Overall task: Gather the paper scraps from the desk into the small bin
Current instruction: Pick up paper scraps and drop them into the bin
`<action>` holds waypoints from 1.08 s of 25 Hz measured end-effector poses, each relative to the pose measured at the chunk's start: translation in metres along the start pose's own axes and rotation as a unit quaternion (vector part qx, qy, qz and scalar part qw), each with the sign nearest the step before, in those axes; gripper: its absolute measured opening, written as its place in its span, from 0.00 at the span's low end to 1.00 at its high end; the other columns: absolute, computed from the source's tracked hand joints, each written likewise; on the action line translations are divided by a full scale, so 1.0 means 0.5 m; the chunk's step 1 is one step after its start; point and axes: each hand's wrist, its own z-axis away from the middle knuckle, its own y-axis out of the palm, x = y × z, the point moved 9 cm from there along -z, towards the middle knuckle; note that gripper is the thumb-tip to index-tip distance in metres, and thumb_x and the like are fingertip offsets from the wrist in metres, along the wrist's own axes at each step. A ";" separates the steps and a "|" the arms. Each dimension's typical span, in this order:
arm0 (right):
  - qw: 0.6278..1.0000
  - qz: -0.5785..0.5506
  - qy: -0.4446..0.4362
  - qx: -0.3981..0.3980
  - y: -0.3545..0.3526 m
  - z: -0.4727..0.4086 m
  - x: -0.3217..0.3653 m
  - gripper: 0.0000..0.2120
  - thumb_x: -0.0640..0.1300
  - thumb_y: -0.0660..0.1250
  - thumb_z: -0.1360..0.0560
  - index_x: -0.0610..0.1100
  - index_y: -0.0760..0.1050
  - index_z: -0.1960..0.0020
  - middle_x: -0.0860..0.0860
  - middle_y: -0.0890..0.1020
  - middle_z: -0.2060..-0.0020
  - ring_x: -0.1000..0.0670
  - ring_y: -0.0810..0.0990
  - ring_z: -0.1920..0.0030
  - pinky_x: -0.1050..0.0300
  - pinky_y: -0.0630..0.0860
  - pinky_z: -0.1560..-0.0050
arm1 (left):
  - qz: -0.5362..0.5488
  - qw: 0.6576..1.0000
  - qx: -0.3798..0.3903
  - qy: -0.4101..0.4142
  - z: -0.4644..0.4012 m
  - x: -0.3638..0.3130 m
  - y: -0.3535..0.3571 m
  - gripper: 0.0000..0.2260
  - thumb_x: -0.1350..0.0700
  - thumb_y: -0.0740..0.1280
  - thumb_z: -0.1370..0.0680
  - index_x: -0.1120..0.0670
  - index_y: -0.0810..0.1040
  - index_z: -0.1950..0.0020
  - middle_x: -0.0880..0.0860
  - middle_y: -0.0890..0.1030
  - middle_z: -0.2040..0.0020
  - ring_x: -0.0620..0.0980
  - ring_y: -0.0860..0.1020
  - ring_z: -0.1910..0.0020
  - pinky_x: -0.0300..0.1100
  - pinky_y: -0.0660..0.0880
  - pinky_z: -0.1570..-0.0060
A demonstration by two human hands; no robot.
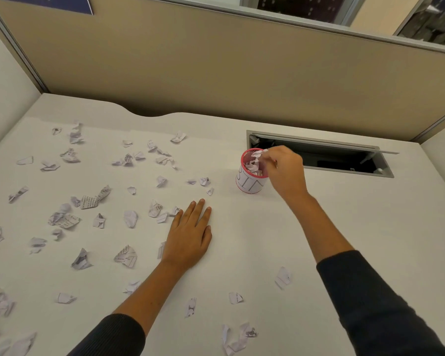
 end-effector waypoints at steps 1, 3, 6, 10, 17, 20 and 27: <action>0.999 0.011 0.036 0.040 0.012 -0.019 -0.014 0.09 0.35 0.64 0.25 0.37 0.81 0.48 0.41 0.80 0.44 0.43 0.78 0.44 0.56 0.74 0.41 | -0.001 1.000 0.001 0.000 0.000 0.000 0.000 0.24 0.48 0.48 0.21 0.52 0.63 0.26 0.52 0.59 0.24 0.52 0.56 0.25 0.52 0.55 0.28; 0.993 0.017 0.076 0.092 0.029 -0.034 -0.028 0.09 0.33 0.64 0.26 0.38 0.81 0.49 0.42 0.79 0.42 0.43 0.77 0.42 0.53 0.74 0.40 | -0.003 1.000 0.003 0.000 0.000 0.000 0.002 0.24 0.48 0.48 0.21 0.52 0.63 0.26 0.52 0.59 0.24 0.52 0.57 0.25 0.52 0.55 0.28; 0.996 -0.001 0.067 0.054 0.011 -0.025 -0.027 0.11 0.30 0.62 0.26 0.38 0.82 0.53 0.42 0.80 0.43 0.43 0.78 0.42 0.55 0.74 0.42 | -0.012 1.000 0.009 0.004 -0.001 0.002 0.007 0.24 0.47 0.46 0.21 0.52 0.61 0.26 0.51 0.58 0.23 0.52 0.55 0.24 0.52 0.54 0.27; 0.995 -0.061 0.076 -0.022 -0.030 0.029 -0.044 0.10 0.31 0.61 0.25 0.38 0.81 0.53 0.42 0.83 0.49 0.44 0.81 0.48 0.60 0.74 0.47 | -0.021 1.000 0.021 0.008 -0.001 -0.004 0.009 0.24 0.48 0.47 0.20 0.53 0.61 0.26 0.53 0.58 0.23 0.53 0.56 0.24 0.52 0.53 0.28; 0.982 -0.092 0.151 0.070 0.025 0.265 -0.143 0.10 0.33 0.65 0.27 0.41 0.80 0.49 0.46 0.83 0.50 0.52 0.79 0.55 0.63 0.72 0.50 | -0.023 0.998 0.050 0.015 0.012 -0.039 -0.021 0.21 0.56 0.55 0.21 0.55 0.62 0.27 0.55 0.63 0.26 0.54 0.59 0.26 0.53 0.53 0.28; 0.973 -0.061 0.189 0.114 0.048 0.368 -0.188 0.12 0.35 0.65 0.26 0.41 0.78 0.43 0.45 0.80 0.44 0.48 0.78 0.47 0.59 0.73 0.44 | 0.029 0.998 0.024 0.056 0.071 -0.090 -0.044 0.19 0.58 0.58 0.22 0.56 0.69 0.31 0.55 0.75 0.35 0.56 0.71 0.36 0.50 0.65 0.37; 0.979 0.029 0.075 0.186 0.097 0.524 -0.112 0.14 0.35 0.59 0.23 0.43 0.78 0.43 0.47 0.75 0.44 0.45 0.74 0.46 0.61 0.68 0.47 | 0.120 0.968 0.189 0.114 0.215 -0.187 0.025 0.13 0.51 0.55 0.20 0.53 0.74 0.40 0.52 0.74 0.50 0.51 0.74 0.53 0.44 0.70 0.57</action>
